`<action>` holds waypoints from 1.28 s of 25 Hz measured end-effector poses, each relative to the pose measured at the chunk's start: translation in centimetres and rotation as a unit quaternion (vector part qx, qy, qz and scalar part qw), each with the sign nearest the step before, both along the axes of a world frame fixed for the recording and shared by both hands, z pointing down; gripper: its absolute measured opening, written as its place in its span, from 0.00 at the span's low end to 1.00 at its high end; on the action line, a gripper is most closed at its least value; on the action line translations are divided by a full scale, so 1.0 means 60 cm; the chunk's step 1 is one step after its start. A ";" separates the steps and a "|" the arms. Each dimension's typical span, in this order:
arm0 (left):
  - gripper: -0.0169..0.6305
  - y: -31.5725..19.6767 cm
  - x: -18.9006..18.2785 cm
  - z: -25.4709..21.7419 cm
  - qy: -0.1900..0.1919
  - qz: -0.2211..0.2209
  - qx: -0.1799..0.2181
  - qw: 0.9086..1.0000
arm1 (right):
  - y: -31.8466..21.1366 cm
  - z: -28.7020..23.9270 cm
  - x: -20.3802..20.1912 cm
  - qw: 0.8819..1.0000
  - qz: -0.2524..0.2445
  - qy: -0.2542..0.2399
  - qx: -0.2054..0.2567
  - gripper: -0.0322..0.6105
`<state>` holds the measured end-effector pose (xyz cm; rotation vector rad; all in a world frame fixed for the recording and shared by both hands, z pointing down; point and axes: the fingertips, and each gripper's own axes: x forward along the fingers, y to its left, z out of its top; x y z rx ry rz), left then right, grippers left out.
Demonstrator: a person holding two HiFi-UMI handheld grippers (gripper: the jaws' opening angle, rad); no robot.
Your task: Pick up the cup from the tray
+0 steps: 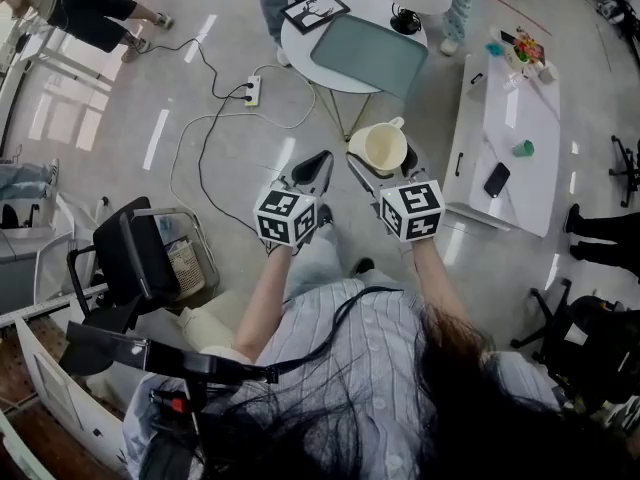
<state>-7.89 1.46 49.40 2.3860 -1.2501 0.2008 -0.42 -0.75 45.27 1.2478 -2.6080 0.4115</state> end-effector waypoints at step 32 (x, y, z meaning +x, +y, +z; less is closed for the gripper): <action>0.05 0.336 0.118 -0.008 -0.021 -0.041 0.014 0.999 | 0.335 0.011 0.105 0.998 -0.061 -0.021 0.001 0.68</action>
